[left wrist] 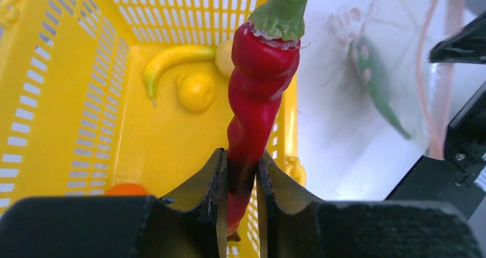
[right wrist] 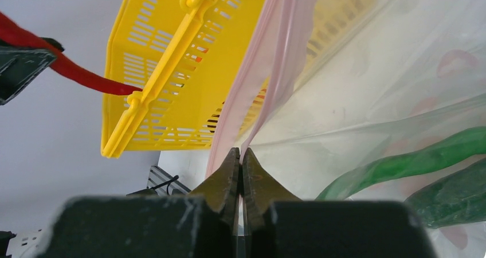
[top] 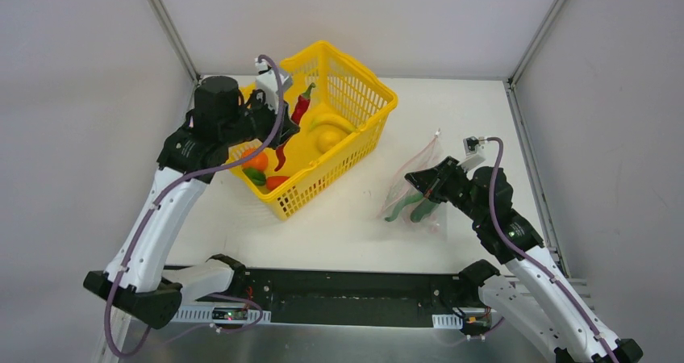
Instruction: Place the food in the zip-top bag and seal the zipper
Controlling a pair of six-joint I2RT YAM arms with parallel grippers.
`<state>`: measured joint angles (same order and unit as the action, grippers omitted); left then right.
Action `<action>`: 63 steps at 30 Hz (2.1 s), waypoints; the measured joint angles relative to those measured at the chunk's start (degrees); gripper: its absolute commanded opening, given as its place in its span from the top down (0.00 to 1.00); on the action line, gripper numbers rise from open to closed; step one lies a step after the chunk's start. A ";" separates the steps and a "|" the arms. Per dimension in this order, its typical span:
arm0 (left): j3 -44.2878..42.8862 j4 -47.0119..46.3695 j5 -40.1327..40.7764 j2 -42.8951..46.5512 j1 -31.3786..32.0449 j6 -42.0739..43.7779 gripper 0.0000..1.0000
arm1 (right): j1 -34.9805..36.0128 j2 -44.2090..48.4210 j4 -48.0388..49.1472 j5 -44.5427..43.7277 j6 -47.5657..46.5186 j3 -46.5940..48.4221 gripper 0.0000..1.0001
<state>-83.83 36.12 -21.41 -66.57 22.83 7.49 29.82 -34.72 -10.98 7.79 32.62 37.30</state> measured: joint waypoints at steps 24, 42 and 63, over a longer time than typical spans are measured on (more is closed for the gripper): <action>19.87 -49.72 -11.52 12.92 20.96 -24.81 0.99 | 0.00 -0.55 1.33 1.22 2.51 0.02 0.99; 24.74 -64.54 -6.97 2.82 31.98 -19.54 1.00 | 0.00 -0.92 1.22 4.17 4.37 3.98 0.99; 27.63 -69.75 3.78 1.03 35.63 -10.82 0.98 | 0.00 -1.99 -0.11 7.67 9.29 8.39 0.99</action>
<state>-56.21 -33.63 -17.63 -65.54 58.46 -3.33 29.82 -36.71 -11.09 15.46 41.91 45.69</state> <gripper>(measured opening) 0.189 0.016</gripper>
